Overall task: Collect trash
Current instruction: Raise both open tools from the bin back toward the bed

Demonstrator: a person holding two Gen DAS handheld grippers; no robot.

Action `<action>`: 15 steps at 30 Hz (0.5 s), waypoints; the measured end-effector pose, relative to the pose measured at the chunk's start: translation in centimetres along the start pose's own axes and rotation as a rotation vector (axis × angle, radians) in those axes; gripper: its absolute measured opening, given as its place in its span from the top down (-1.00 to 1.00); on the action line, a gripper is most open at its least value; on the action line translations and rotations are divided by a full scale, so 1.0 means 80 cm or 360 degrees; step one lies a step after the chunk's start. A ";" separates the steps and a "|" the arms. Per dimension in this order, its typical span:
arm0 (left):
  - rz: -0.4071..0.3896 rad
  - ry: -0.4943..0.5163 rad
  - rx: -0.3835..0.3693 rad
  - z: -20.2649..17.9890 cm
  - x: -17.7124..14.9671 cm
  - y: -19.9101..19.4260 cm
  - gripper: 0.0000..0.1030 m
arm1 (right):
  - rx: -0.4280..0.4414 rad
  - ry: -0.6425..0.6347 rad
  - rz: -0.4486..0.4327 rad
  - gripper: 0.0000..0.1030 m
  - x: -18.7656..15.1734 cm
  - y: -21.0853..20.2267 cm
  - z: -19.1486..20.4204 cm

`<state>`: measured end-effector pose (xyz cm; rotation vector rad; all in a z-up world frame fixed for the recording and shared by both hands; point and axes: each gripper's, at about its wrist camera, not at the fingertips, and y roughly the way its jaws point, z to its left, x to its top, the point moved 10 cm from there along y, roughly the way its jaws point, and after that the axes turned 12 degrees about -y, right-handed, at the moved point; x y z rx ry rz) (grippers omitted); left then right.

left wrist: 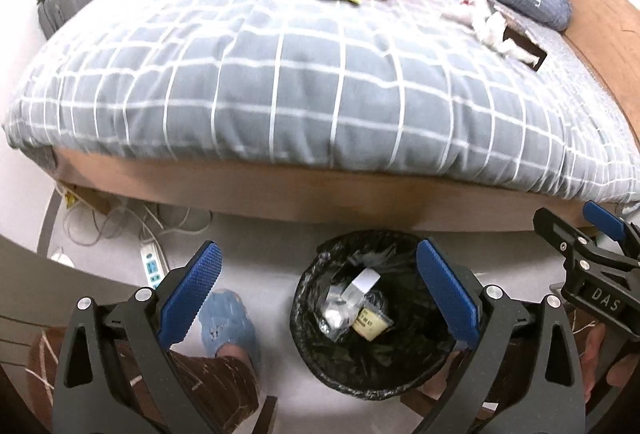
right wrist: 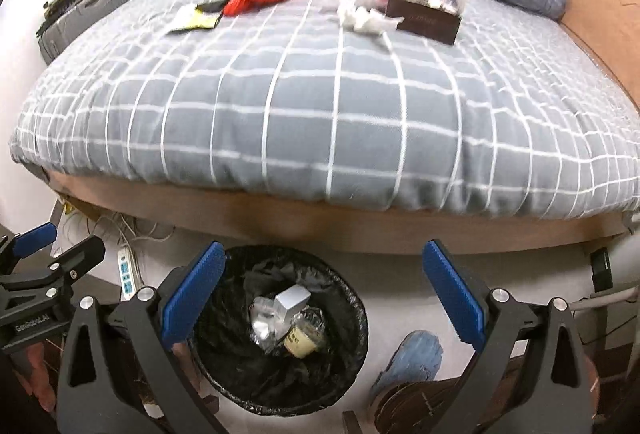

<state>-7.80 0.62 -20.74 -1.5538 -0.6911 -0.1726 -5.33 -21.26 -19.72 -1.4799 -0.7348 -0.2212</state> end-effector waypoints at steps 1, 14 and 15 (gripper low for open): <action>-0.0007 0.0002 -0.0003 -0.003 0.005 -0.002 -0.87 | -0.0002 0.0004 -0.0009 -0.85 0.005 -0.002 -0.003; -0.0112 -0.0008 -0.0018 -0.026 0.099 -0.010 -0.87 | -0.0034 0.0031 -0.0129 -0.85 0.092 -0.009 -0.046; -0.0123 -0.0010 -0.0018 -0.028 0.110 -0.009 -0.87 | -0.0036 0.0030 -0.0135 -0.85 0.099 -0.007 -0.049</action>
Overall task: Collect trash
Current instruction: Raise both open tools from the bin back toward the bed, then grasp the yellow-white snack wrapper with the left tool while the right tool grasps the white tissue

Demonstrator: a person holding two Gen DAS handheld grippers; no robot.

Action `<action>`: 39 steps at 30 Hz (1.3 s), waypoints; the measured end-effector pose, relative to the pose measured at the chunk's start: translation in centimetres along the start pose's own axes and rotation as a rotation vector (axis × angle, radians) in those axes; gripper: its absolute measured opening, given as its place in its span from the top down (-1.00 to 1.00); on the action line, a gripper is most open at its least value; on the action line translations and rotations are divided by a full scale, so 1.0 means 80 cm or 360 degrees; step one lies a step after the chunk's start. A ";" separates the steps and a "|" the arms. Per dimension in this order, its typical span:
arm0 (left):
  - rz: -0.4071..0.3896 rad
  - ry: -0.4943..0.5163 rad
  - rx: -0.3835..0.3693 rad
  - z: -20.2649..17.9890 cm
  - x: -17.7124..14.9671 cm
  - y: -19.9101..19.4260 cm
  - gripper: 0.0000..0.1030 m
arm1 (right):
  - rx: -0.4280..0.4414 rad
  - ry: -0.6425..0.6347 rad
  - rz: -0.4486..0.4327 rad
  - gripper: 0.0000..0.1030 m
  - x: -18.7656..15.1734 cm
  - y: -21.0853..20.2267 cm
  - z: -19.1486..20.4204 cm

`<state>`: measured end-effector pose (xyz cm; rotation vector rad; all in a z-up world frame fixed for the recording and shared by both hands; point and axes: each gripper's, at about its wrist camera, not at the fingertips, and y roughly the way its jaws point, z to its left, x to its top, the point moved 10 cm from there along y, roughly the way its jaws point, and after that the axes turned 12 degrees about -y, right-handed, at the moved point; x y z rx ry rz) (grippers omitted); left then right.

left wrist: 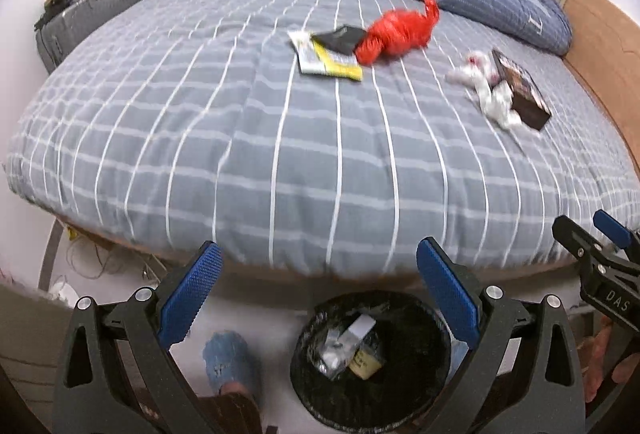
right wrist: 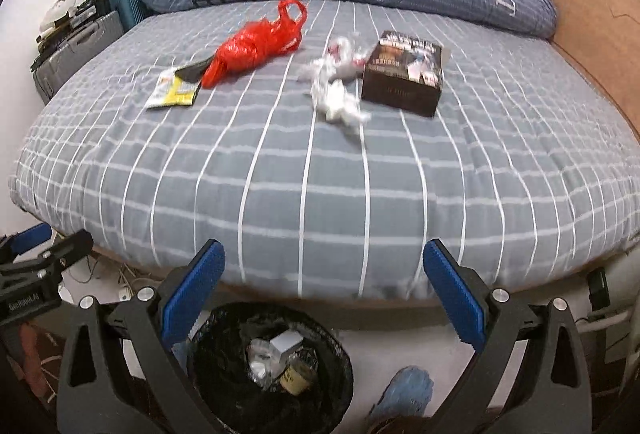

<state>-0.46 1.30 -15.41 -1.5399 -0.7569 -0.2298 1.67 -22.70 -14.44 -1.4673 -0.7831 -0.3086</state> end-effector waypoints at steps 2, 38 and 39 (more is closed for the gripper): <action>-0.0022 0.0001 0.0000 -0.004 0.022 0.005 -0.87 | 0.0000 -0.0004 -0.0015 -0.85 0.015 0.006 -0.003; -0.0007 -0.0001 0.0067 -0.056 0.201 0.192 -0.82 | 0.0124 0.0018 0.0040 -0.05 0.138 0.186 -0.029; -0.0005 0.0015 0.0078 -0.057 0.202 0.195 -0.74 | 0.0125 0.0015 0.0042 -0.03 0.137 0.187 -0.030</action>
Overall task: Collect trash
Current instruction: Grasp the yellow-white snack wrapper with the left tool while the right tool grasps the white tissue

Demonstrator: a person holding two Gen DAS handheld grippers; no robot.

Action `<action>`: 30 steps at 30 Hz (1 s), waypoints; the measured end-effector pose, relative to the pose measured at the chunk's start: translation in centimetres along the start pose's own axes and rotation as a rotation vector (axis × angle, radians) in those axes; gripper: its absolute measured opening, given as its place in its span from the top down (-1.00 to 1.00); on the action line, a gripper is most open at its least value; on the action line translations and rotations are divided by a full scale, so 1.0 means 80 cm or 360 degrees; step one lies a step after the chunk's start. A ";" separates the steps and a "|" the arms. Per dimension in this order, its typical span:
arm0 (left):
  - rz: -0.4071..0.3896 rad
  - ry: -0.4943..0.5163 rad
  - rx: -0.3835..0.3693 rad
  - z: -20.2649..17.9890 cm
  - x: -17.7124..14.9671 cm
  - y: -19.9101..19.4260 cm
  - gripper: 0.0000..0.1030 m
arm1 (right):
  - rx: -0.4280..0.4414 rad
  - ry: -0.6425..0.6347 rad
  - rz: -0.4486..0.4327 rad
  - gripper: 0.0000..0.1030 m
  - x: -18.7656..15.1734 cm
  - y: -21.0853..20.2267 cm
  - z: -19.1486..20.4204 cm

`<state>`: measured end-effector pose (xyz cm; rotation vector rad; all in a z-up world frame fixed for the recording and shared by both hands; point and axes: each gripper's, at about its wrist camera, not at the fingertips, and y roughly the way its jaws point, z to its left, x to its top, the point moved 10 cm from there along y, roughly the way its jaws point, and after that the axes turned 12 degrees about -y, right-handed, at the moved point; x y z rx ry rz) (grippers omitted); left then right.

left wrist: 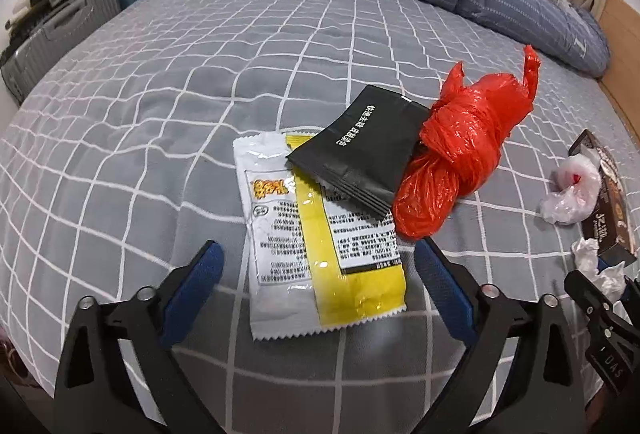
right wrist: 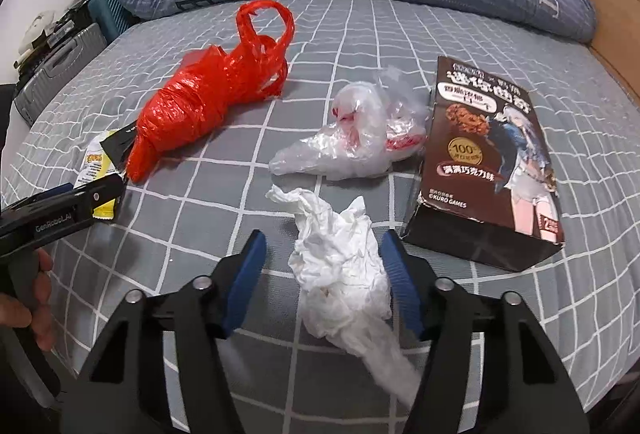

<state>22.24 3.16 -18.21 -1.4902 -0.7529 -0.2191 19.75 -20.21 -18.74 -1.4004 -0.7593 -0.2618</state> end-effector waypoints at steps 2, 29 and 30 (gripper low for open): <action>0.0008 0.0017 0.0026 0.001 0.002 0.004 -0.61 | 0.0011 -0.0003 0.0008 0.12 -0.001 0.004 0.000; 0.0011 0.0026 0.0102 0.008 0.002 0.004 0.60 | 0.0044 0.0009 0.0000 0.82 -0.006 -0.008 0.002; 0.0006 0.0025 0.0102 0.009 0.002 0.002 0.65 | 0.0045 0.0009 0.0000 0.82 -0.006 -0.008 0.003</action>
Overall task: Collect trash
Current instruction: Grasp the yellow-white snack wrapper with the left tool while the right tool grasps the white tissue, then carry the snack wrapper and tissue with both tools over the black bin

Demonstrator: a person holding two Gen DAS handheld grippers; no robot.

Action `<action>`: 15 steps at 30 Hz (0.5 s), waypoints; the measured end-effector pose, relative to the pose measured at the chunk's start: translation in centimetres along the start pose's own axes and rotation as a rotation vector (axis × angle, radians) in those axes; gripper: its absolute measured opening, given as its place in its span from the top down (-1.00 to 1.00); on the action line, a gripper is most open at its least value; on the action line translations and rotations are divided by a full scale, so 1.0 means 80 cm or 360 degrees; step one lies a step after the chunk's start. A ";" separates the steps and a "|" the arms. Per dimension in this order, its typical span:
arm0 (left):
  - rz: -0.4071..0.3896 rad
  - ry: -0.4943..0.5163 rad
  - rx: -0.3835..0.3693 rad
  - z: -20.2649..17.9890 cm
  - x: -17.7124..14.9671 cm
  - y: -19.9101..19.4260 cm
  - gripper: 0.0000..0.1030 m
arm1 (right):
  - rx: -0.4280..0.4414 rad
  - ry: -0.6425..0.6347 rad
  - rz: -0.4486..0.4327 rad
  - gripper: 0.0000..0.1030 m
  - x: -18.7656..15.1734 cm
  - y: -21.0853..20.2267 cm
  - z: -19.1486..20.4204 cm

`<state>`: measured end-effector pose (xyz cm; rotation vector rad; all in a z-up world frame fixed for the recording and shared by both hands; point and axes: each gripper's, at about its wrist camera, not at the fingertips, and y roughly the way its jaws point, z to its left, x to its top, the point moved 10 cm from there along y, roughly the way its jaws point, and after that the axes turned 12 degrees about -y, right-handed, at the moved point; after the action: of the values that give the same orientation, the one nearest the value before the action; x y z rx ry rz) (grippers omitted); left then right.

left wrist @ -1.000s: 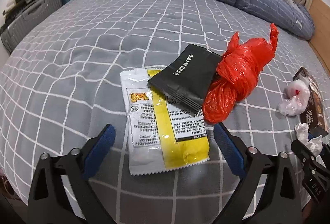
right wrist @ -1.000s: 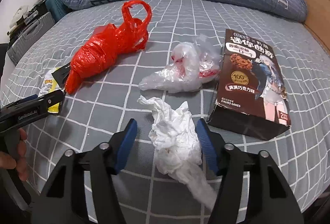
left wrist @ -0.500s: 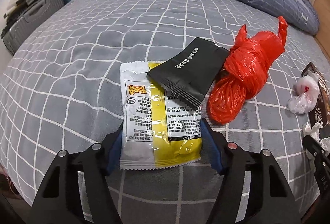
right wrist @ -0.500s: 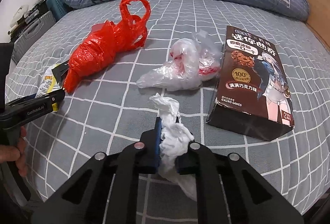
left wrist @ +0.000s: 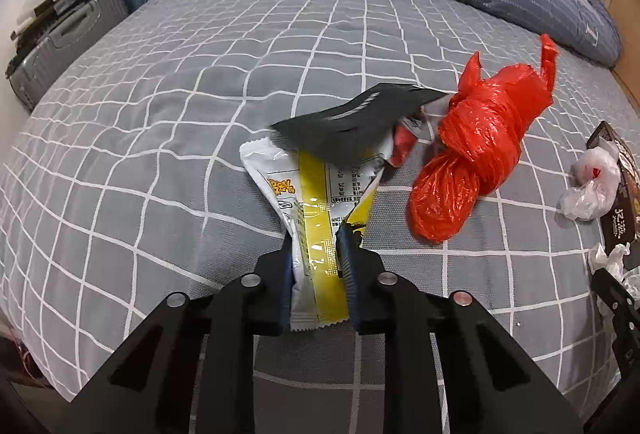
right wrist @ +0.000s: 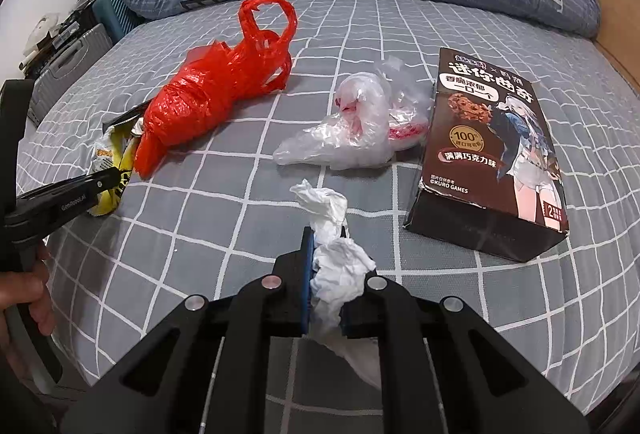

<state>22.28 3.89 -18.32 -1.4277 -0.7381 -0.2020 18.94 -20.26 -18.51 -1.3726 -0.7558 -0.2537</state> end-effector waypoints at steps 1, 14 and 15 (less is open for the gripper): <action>-0.0006 -0.0001 0.0008 0.001 0.001 -0.002 0.86 | 0.0000 -0.0001 -0.0001 0.82 0.000 -0.001 0.000; 0.0006 -0.0038 -0.0044 0.009 -0.007 -0.023 0.95 | 0.0002 -0.0008 -0.0017 0.82 0.001 -0.019 0.008; 0.0001 -0.0038 -0.0047 0.010 -0.008 -0.028 0.95 | 0.0001 -0.0009 -0.0019 0.82 0.001 -0.022 0.009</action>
<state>20.33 4.08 -16.86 -1.4601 -0.7568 -0.1966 17.76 -19.92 -17.09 -1.3687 -0.7691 -0.2592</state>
